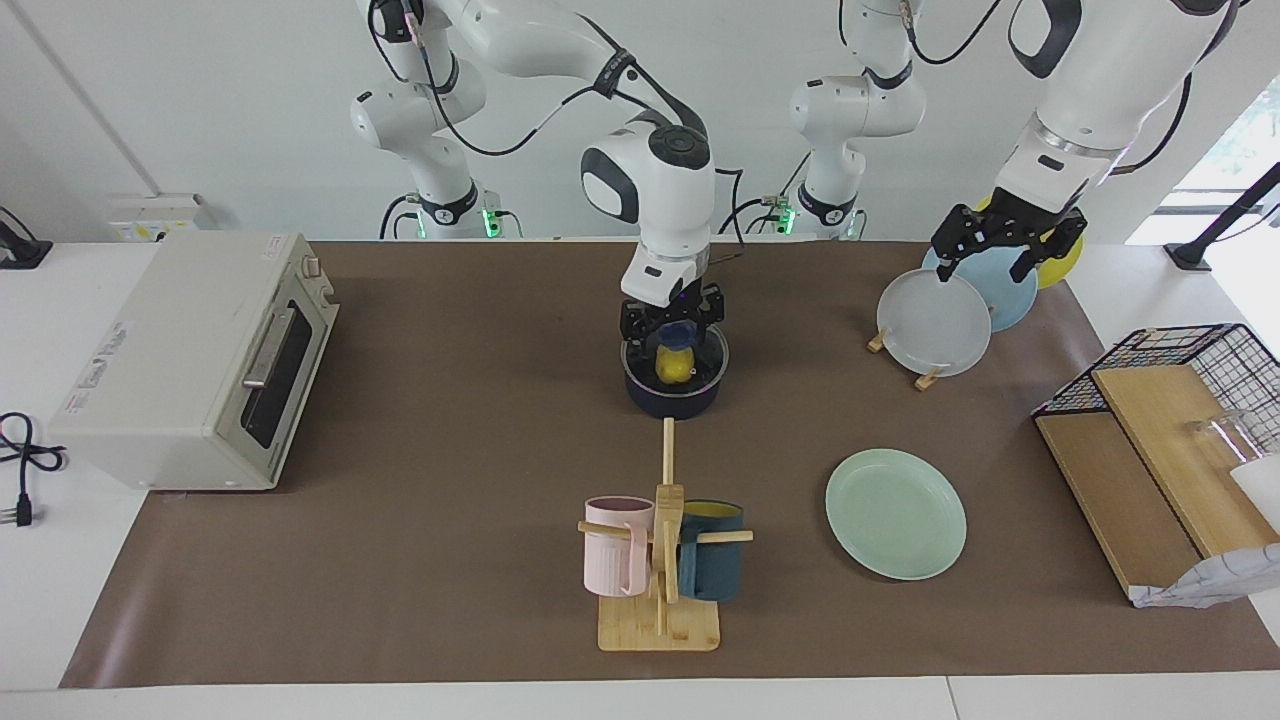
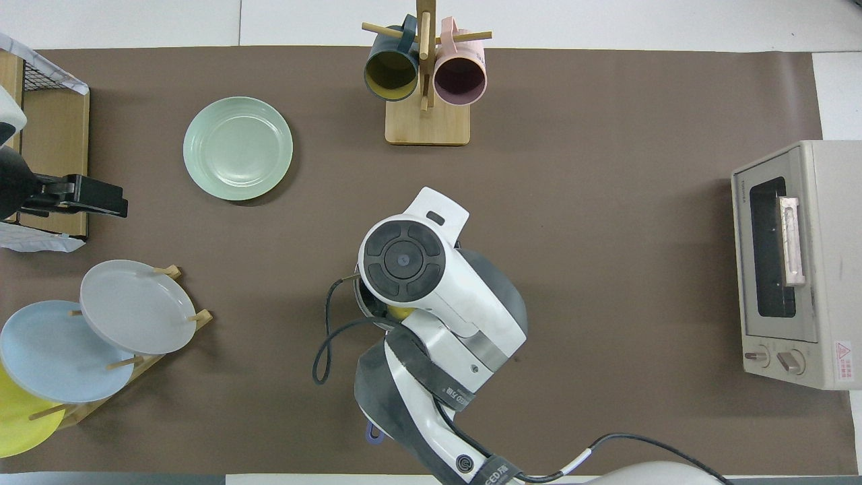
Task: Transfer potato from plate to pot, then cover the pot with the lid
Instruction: 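Lower the glass lid onto the pot with the right gripper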
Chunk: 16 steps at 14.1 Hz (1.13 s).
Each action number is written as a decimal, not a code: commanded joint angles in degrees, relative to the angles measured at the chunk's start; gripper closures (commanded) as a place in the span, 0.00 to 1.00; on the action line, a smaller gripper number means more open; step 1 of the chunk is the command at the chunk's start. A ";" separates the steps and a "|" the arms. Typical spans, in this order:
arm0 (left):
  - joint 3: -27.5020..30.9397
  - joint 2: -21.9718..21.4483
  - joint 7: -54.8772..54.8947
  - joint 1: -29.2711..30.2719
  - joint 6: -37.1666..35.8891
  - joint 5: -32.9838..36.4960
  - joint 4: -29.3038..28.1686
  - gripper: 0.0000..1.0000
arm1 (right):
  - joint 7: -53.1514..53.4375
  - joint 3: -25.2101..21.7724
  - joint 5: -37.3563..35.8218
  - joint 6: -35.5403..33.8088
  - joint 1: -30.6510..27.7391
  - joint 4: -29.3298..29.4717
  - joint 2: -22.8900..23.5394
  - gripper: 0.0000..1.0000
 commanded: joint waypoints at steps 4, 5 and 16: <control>-0.47 -0.94 0.01 1.13 -0.49 0.82 -0.63 0.00 | 0.99 0.48 0.35 -11.61 -4.68 7.92 -3.03 0.00; -0.47 -0.94 0.01 1.22 -0.59 0.82 -0.63 0.00 | 0.64 0.40 0.35 -13.45 -5.56 8.27 -4.08 0.00; -0.47 -0.94 0.01 1.22 -0.50 0.82 -0.63 0.00 | -23.79 -0.04 0.61 -33.42 -29.20 3.02 -16.56 0.00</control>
